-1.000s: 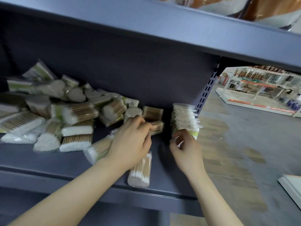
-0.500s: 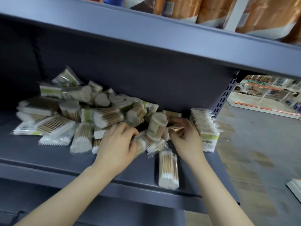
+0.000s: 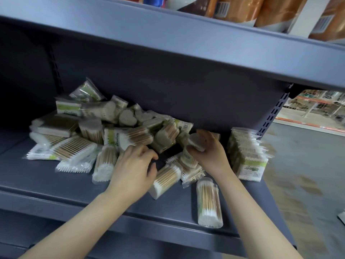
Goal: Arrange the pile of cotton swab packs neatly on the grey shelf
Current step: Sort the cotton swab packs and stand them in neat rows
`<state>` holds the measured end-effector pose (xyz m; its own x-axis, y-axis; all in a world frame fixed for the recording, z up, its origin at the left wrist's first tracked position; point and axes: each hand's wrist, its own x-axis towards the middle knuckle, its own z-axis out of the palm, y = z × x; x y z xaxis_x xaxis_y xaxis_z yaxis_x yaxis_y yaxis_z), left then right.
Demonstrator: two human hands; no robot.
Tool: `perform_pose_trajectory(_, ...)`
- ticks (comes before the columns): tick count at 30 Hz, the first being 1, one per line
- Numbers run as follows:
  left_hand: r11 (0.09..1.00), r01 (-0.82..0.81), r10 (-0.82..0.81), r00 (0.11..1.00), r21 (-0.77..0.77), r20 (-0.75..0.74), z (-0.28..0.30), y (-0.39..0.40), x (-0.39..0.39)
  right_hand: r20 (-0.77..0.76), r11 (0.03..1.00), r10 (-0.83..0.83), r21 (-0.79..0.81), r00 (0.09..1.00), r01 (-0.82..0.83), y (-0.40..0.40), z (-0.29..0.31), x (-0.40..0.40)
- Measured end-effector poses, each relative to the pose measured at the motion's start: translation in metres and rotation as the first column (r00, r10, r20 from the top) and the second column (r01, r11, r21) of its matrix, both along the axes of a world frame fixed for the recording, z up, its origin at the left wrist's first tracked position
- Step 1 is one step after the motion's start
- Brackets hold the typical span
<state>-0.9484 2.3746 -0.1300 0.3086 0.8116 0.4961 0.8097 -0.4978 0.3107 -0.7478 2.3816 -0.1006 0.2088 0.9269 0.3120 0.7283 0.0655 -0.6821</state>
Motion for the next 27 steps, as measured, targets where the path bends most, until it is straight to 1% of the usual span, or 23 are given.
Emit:
perform_pose_trajectory(4,1.000,0.018,-0.018,1.000,0.004,0.005,0.001,0.005,0.005,-0.021,0.997,-0.003,0.072,1.000,0.004,0.001,0.002,0.001)
perform_pose_trajectory(8,0.999,0.037,-0.037,0.999,-0.030,0.007,0.004,0.009,0.017,-0.039,0.984,-0.024,0.177,0.999,0.031,0.001,0.013,0.010)
perform_pose_trajectory(10,0.998,0.052,-0.052,0.999,-0.041,-0.011,0.007,0.012,0.025,-0.067,0.977,-0.020,0.209,0.998,0.033,-0.002,0.020,0.015)
perform_pose_trajectory(13,0.995,0.072,-0.076,0.996,-0.075,-0.053,0.010,0.017,0.039,-0.067,0.965,-0.031,0.259,0.997,0.047,-0.008,0.030,0.023)
perform_pose_trajectory(15,0.990,0.071,-0.083,0.992,-0.124,-0.097,0.012,0.017,0.052,-0.059,0.962,-0.049,0.266,0.997,0.063,-0.013,0.032,0.031)
perform_pose_trajectory(16,0.987,0.052,-0.074,0.986,-0.152,-0.146,0.012,0.017,0.059,-0.059,0.961,-0.057,0.267,0.997,0.071,-0.015,0.032,0.034)
perform_pose_trajectory(19,0.986,-0.028,-0.020,0.959,-0.163,-0.283,0.007,0.021,0.076,-0.066,0.960,-0.070,0.266,0.995,0.085,-0.021,0.030,0.043)
perform_pose_trajectory(24,0.974,-0.083,0.001,0.932,-0.210,-0.362,0.002,0.031,0.092,-0.090,0.964,-0.087,0.242,0.992,0.107,-0.027,0.025,0.056)
perform_pose_trajectory(27,0.956,-0.080,-0.030,0.930,-0.283,-0.365,0.000,0.036,0.097,-0.099,0.966,-0.091,0.233,0.991,0.112,-0.028,0.022,0.061)
